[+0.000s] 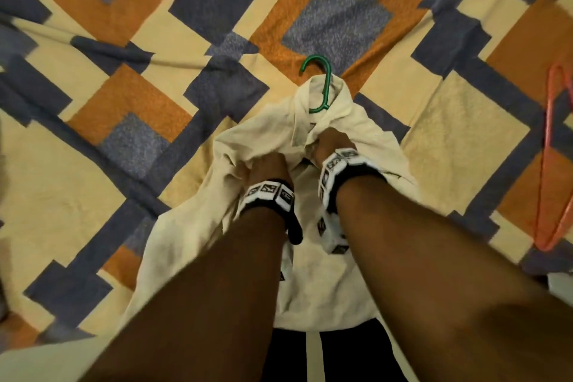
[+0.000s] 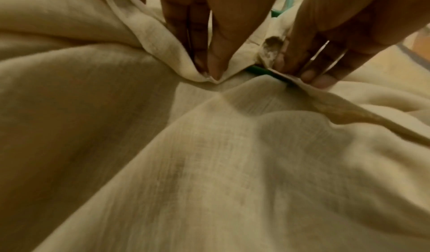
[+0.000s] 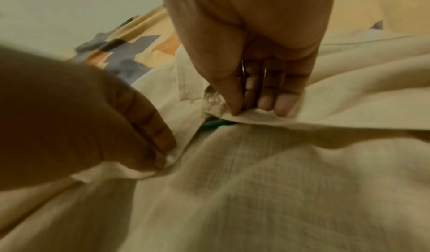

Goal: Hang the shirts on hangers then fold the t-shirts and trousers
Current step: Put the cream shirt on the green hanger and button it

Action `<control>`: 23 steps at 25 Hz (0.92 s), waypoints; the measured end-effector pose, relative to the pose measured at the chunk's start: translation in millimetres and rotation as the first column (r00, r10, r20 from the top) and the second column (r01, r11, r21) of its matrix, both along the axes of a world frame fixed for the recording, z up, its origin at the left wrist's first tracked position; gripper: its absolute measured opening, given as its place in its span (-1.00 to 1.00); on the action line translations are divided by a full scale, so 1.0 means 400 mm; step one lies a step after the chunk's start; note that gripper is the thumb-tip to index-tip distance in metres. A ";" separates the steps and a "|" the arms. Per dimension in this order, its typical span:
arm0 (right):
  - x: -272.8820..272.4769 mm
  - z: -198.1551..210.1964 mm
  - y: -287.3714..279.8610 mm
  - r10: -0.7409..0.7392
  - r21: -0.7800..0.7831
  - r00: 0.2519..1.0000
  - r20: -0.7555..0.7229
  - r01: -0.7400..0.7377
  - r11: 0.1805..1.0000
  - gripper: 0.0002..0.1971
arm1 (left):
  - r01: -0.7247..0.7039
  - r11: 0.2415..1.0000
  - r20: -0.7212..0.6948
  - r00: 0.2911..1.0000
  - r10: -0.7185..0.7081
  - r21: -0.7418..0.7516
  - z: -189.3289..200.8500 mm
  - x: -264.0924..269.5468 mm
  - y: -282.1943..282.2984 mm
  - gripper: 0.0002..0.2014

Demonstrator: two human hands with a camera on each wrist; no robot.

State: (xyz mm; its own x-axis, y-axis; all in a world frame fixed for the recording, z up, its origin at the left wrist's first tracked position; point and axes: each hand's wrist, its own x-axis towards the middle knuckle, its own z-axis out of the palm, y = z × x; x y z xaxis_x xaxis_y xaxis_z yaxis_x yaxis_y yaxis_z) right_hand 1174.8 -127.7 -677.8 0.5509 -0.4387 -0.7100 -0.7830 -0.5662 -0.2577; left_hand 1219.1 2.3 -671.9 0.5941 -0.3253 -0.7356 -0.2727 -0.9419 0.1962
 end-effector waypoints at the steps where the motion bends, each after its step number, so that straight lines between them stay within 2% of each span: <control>1: -0.027 -0.011 0.014 -0.024 -0.026 0.999 0.030 0.025 0.999 -0.66 | -0.025 1.000 0.022 0.999 0.026 -0.010 -0.014 -0.013 0.007 -0.72; 4: -0.123 -0.031 0.004 -0.092 -0.013 0.987 0.133 0.094 0.995 -0.74 | 0.023 0.999 0.139 0.990 -0.016 -0.047 -0.051 -0.043 0.042 -0.73; 5: -0.151 -0.026 -0.002 -0.074 -0.018 0.982 0.173 0.078 0.997 -0.72 | 0.059 0.997 0.178 0.983 -0.049 -0.052 -0.060 -0.046 0.055 -0.75; 8: -0.235 0.002 0.014 0.191 -0.181 0.969 0.153 -0.163 0.970 -0.60 | 0.181 0.982 0.297 0.942 -0.155 -0.062 -0.073 -0.070 0.097 -0.81; 10: -0.284 0.009 0.024 0.365 -0.280 0.928 0.068 -0.334 0.900 -0.70 | 0.236 0.969 0.348 0.917 -0.196 -0.075 -0.072 -0.078 0.123 -0.84; 12: -0.322 0.013 0.010 0.431 -0.304 0.900 0.060 -0.395 0.867 -0.75 | 0.260 0.962 0.378 0.902 -0.211 -0.081 -0.066 -0.075 0.138 -0.85; 16: -0.345 0.005 -0.035 0.520 -0.330 0.850 0.085 -0.468 0.820 -0.72 | 0.307 0.951 0.429 0.864 -0.263 -0.035 -0.071 -0.065 0.138 -0.86; 19: -0.330 0.005 -0.070 0.510 -0.296 0.844 0.165 -0.451 0.842 -0.74 | 0.306 0.949 0.434 0.868 -0.244 -0.078 -0.099 -0.047 0.144 -0.87; 22: -0.313 -0.002 -0.094 0.372 -0.187 0.851 0.371 -0.324 0.927 -0.72 | 0.259 0.949 0.452 0.879 -0.153 -0.182 -0.113 -0.043 0.159 -0.87; 23: -0.304 -0.011 -0.090 0.318 -0.147 0.860 0.399 -0.282 0.948 -0.72 | 0.240 0.950 0.450 0.884 -0.129 -0.198 -0.112 -0.044 0.167 -0.89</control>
State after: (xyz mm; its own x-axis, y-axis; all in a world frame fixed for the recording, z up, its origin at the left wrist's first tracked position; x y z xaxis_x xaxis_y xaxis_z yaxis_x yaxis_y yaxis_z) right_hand 1053.4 -163.7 -682.1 0.8992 -0.2508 -0.3586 -0.4045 -0.7890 -0.4624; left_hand 1201.5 69.2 -716.7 0.7424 -0.5946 -0.3087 -0.5461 -0.8040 0.2351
